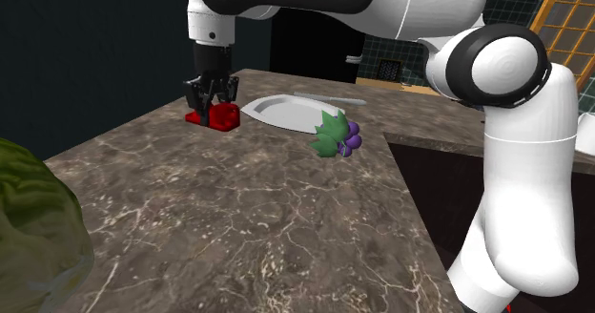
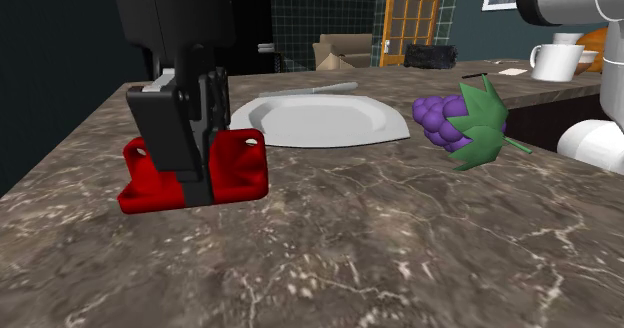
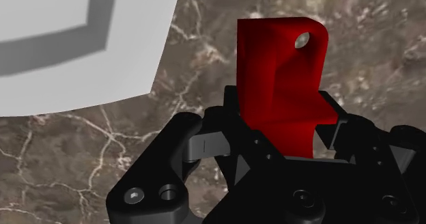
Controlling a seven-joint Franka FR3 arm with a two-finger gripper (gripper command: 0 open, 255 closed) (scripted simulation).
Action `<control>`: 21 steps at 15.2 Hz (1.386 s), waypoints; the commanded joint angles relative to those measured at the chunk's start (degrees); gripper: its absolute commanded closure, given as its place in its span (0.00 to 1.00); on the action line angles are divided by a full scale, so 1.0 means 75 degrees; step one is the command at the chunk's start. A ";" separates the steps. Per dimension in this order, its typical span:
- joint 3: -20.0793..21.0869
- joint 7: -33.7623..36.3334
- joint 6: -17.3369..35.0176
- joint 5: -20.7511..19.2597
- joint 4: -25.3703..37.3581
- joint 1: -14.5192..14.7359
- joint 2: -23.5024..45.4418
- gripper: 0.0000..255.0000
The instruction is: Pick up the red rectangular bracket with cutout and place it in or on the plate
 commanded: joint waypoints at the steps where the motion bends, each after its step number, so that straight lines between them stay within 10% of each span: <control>1: 0.0005 0.0017 -0.0216 -0.0020 0.0278 0.0035 0.0062 1.00; 15: -0.0040 0.0080 -0.2563 -0.0418 0.3970 0.0615 0.1410 1.00; 21: -0.0133 -0.0827 -0.1219 0.0320 0.0247 -0.0743 -0.0994 1.00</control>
